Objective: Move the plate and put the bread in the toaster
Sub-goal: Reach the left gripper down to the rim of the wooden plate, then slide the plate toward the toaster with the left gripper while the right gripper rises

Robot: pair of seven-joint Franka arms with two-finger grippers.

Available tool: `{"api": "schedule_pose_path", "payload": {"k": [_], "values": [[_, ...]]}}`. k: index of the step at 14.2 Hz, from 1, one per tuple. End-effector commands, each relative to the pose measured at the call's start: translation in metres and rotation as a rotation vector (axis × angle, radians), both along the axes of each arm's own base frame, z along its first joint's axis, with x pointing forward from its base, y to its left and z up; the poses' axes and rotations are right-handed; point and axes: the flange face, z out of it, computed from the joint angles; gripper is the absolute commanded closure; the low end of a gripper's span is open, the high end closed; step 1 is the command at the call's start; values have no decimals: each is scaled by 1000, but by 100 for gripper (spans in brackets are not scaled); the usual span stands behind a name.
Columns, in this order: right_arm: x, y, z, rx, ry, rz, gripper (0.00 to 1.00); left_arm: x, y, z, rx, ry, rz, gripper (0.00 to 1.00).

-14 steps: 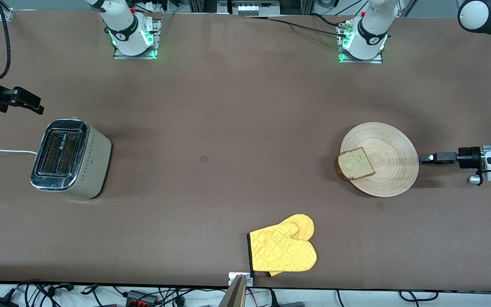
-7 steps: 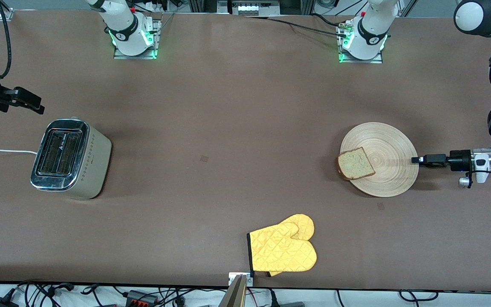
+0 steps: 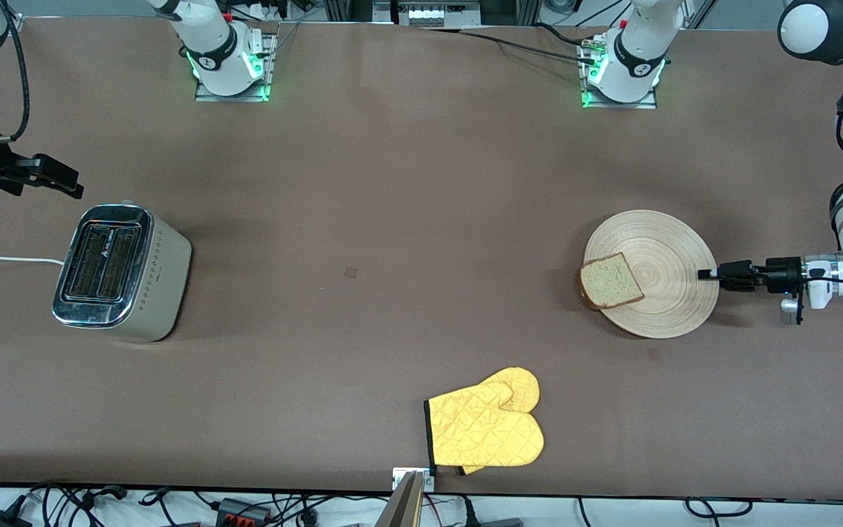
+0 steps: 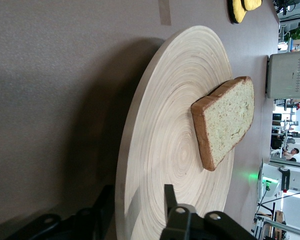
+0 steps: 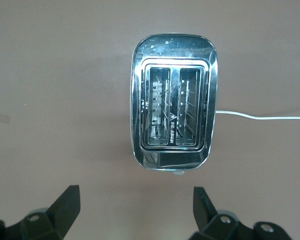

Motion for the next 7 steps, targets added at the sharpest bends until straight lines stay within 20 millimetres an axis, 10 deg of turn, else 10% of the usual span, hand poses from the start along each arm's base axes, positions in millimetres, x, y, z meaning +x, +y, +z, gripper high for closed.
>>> {"api": "schedule_pose_path", "payload": {"k": [1,7], "values": [[-5,-2,3,-11,-11,10,0,-2,-2,-3,-14,-26,-20,70],[-9,-4,13,3,-19,2,0,3,1,3,-12,-29,-8,99]]}}
